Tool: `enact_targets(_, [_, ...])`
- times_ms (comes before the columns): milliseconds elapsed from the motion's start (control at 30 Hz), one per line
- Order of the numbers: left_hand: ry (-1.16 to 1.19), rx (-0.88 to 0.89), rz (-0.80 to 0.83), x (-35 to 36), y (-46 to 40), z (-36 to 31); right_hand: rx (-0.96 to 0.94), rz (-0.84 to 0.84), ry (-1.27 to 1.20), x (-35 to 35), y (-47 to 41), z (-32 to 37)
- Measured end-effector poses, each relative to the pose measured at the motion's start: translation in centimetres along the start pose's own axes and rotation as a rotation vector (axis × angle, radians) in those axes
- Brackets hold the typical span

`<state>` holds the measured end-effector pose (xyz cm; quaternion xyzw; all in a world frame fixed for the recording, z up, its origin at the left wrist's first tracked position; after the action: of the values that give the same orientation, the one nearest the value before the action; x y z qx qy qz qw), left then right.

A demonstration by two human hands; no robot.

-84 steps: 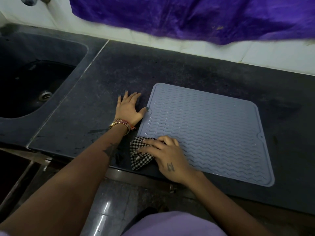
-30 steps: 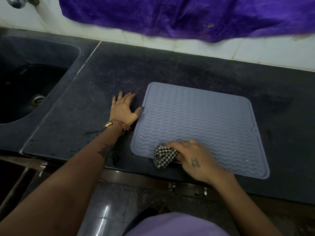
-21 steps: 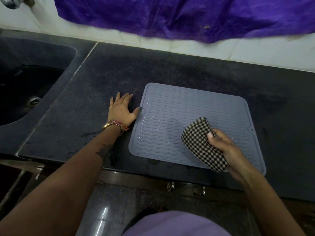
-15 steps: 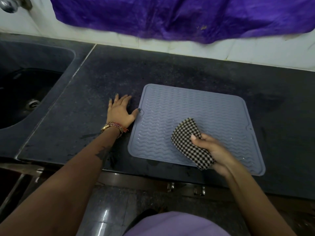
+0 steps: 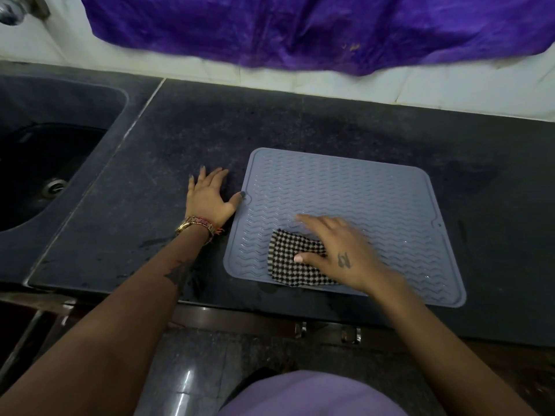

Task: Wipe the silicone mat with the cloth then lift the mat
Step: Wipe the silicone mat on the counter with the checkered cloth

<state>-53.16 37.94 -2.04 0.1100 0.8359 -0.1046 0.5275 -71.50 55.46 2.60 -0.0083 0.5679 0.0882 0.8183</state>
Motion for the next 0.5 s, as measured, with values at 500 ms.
enact_targets(500, [-0.022, 0.006, 0.000, -0.2, 0.0, -0.3, -0.143, -0.273, 0.196, 1.9, 4.0, 2.7])
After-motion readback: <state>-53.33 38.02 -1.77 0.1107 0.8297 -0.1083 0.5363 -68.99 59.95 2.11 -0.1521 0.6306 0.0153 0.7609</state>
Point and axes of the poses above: each hand's wrist, its own y-axis away from the middle knuckle, its own x-axis out of the palm, z = x × y, the point moved 9 cm from there along -y, towards the middle knuckle, and after that the axes turned 3 degrees about z, right-handed, at the moved point
